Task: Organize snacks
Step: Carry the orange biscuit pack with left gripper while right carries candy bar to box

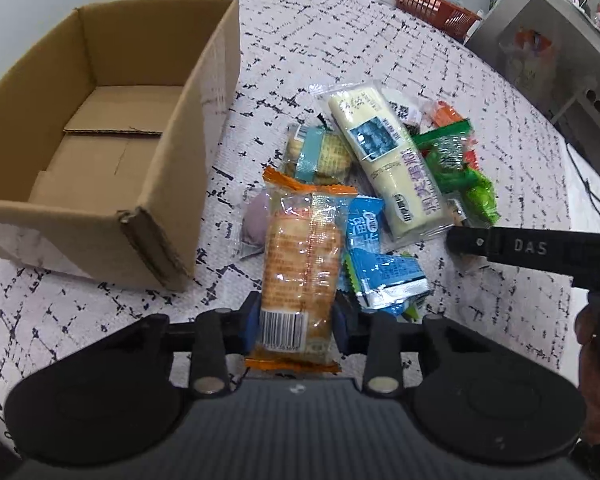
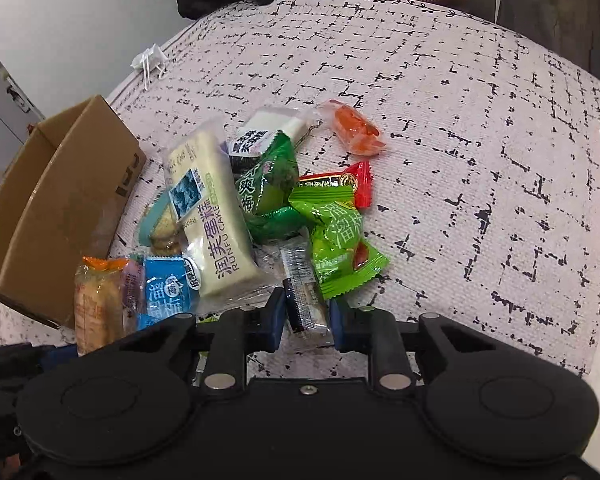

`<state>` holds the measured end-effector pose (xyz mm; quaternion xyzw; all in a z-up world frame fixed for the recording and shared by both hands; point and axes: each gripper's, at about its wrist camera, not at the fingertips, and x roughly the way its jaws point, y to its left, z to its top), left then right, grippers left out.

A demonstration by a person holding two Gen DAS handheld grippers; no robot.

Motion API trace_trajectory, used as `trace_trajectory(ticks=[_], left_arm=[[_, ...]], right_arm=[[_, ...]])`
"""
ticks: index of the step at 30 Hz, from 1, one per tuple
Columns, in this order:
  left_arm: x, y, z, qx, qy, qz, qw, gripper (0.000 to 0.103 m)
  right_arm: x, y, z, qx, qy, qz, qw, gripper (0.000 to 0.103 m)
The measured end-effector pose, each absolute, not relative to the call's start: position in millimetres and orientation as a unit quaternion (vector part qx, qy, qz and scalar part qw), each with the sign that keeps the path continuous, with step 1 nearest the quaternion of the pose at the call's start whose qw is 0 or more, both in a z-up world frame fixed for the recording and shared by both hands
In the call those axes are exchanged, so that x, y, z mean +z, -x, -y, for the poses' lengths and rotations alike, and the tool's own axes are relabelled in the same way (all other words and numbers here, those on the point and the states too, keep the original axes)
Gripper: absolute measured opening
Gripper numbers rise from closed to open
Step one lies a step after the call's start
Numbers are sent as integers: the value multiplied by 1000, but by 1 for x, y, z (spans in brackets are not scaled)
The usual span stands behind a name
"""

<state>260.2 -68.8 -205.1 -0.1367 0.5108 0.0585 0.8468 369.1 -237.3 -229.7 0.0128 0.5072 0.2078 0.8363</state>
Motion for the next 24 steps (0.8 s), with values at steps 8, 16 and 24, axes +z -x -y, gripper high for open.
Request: trace_trajectory(ticks=[8, 16, 24], left_arm=[[-177, -240, 69, 59, 139, -483, 862, 35], [-141, -213, 61, 63, 138, -460, 875, 35], [-111, -194, 59, 61, 136, -443, 884, 35]], right_arm=[[-211, -352, 246, 214, -31, -492, 843, 20], [-188, -332, 239, 221, -8, -464, 858, 20], [-179, -324, 234, 205, 0, -454, 867, 20]])
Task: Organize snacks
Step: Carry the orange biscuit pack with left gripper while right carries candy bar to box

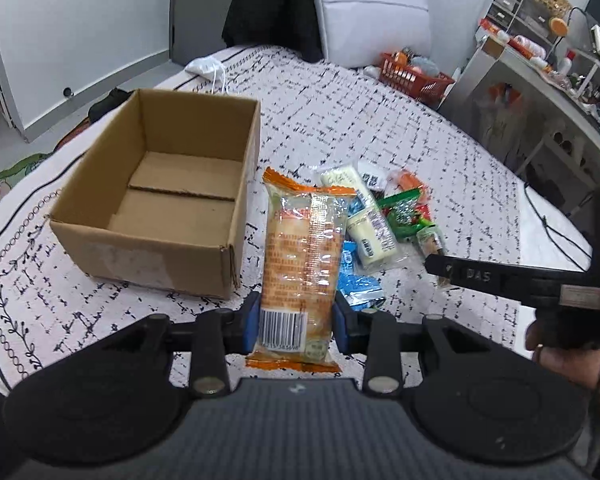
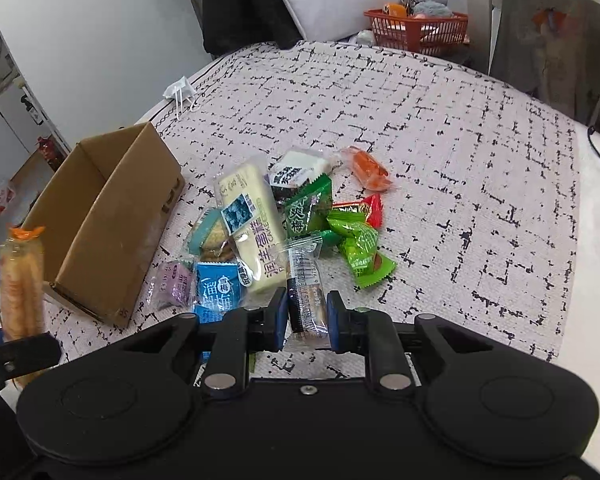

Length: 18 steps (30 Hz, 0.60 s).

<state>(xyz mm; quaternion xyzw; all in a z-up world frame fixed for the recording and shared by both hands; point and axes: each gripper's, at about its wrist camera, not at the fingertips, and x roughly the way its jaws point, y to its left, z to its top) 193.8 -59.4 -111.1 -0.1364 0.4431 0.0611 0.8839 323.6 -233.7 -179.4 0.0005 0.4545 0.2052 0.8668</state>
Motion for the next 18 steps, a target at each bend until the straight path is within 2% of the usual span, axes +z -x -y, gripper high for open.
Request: trace_trajectory(ticks=[18], left_arm=[[-69, -155, 18, 103, 131, -403, 900, 36]], right_arm=[[-131, -285, 186, 238, -7, -377, 895, 20]])
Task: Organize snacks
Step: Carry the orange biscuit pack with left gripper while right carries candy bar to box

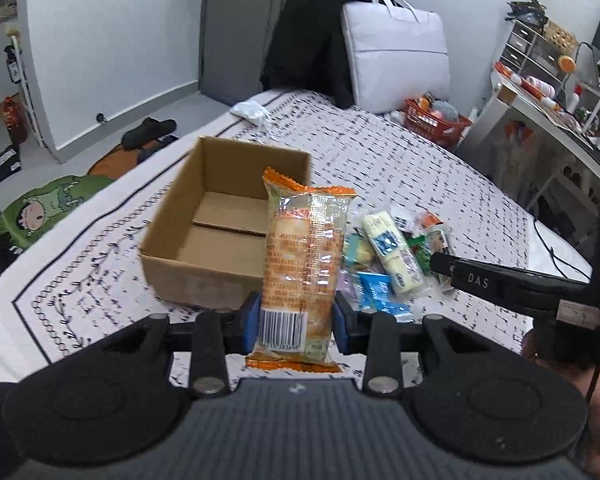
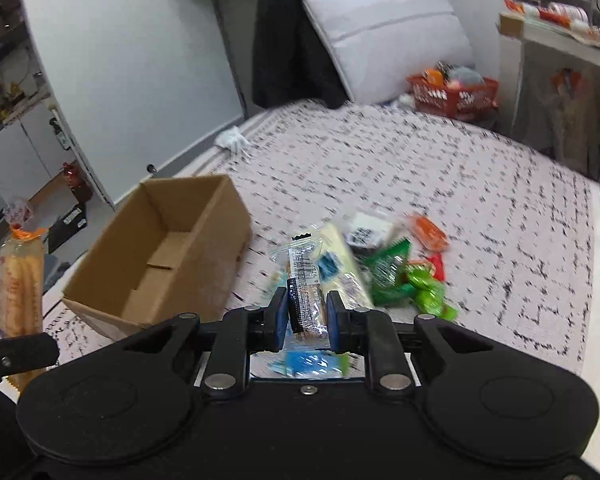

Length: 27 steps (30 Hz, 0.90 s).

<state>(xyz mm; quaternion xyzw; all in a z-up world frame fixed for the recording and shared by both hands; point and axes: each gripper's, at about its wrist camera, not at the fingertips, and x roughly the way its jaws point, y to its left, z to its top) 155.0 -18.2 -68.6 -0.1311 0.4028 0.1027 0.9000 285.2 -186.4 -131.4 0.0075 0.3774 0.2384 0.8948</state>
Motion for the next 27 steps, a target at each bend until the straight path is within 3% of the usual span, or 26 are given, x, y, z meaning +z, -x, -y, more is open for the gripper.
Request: trace_trajectory(ticks=[27], left_arm=[[-87, -167, -79, 140, 162, -394, 894, 36]], right_arm=[[-123, -276, 96, 284, -52, -370, 883, 20]])
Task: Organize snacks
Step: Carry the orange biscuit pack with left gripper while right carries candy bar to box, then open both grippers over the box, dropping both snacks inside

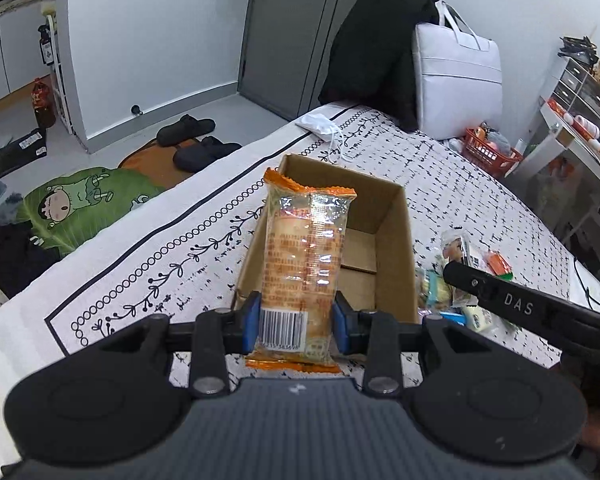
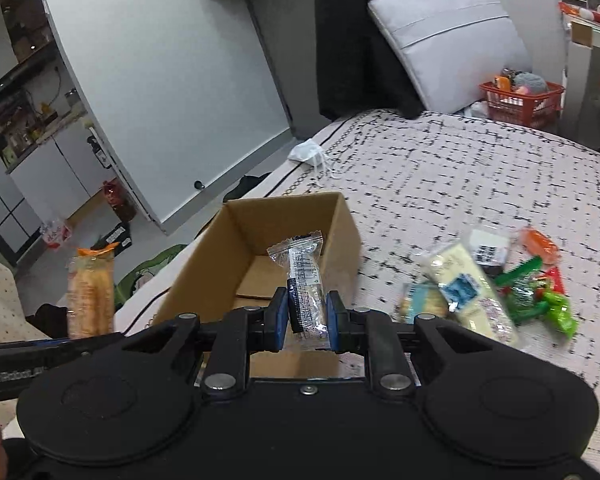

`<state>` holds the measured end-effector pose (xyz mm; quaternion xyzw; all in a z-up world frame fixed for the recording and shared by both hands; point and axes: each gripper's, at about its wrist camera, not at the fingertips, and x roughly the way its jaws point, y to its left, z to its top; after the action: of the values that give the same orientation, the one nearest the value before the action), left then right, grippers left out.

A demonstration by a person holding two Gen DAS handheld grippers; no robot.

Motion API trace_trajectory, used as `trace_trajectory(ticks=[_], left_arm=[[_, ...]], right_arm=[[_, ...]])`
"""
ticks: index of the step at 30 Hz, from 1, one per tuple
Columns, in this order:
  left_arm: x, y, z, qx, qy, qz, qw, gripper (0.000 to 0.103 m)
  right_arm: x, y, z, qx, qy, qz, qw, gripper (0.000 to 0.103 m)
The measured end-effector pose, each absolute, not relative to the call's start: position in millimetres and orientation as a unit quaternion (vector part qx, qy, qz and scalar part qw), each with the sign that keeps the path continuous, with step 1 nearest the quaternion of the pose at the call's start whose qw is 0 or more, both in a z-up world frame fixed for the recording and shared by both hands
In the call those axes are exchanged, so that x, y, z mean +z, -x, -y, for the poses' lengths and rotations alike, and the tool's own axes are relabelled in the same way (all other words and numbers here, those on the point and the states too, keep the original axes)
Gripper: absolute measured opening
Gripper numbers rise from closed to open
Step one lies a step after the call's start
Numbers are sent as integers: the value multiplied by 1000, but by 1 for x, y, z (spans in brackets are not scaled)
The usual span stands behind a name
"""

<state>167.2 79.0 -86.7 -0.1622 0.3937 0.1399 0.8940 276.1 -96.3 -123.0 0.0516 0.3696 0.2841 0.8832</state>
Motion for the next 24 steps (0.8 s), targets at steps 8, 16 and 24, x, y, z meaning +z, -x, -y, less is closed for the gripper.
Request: trace_trajectory(ticks=[8, 16, 24], left_arm=[[-99, -186, -103, 130, 177, -402, 889, 36], [-109, -215, -109, 106, 180, -410, 888, 36], [-111, -226, -110, 101, 186, -411, 887, 36]], right_arm=[[-126, -279, 72, 294, -43, -375, 878, 20], [-129, -288, 65, 290, -45, -380, 877, 20], [-135, -294, 61, 290, -51, -388, 873, 20]])
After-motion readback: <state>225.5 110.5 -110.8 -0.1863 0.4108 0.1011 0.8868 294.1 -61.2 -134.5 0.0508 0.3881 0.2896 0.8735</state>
